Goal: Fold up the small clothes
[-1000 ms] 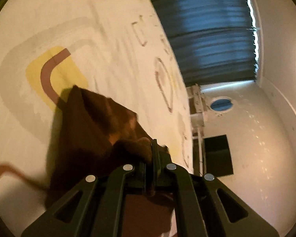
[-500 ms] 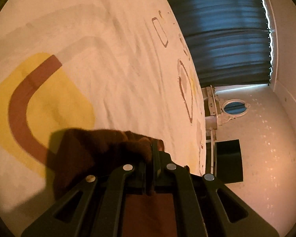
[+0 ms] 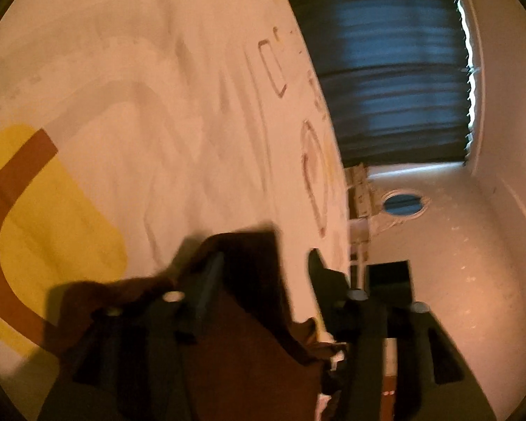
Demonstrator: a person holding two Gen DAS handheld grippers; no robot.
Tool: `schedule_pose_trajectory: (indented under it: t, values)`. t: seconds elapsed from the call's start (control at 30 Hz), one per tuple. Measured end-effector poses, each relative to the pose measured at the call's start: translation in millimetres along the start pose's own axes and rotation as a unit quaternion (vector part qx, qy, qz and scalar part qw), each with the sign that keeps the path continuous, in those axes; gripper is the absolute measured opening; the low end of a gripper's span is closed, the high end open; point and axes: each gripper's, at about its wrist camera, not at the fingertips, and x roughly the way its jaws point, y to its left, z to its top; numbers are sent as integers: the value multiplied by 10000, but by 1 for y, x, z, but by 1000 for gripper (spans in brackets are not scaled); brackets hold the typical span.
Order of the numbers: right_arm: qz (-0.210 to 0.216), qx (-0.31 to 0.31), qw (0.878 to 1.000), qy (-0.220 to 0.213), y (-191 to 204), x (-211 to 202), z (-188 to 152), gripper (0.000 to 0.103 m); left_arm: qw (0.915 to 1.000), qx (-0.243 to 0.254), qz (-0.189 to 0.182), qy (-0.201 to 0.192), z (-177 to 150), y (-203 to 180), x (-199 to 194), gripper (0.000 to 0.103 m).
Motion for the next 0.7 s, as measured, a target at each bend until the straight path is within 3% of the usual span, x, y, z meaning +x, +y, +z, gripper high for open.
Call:
schedule_pose_trajectory:
  t: [0.13,0.3,0.5,0.63,0.7]
  values:
    - [-174,-118,9996,-192,-2,-13,0,43,9999,-32,56,-112,1,1,-11,55]
    - [-559,-518,9962,-421,5,-41,-18,48,9967,557,591,-44,-13,-5,-37,57]
    - [-1404,-1272,9815,-280,19,-70,-67,49,9810,1369,1378,-14,-60,-4,-90,62]
    - [-1915,-1554,9691,30,15,-82,-110,50,9786,1339,1560,80,-81,9,-115,65]
    - [-1925,-1553,9685,300,9,-81,-129,50,9802,1224,1546,158,-94,16,-122,66]
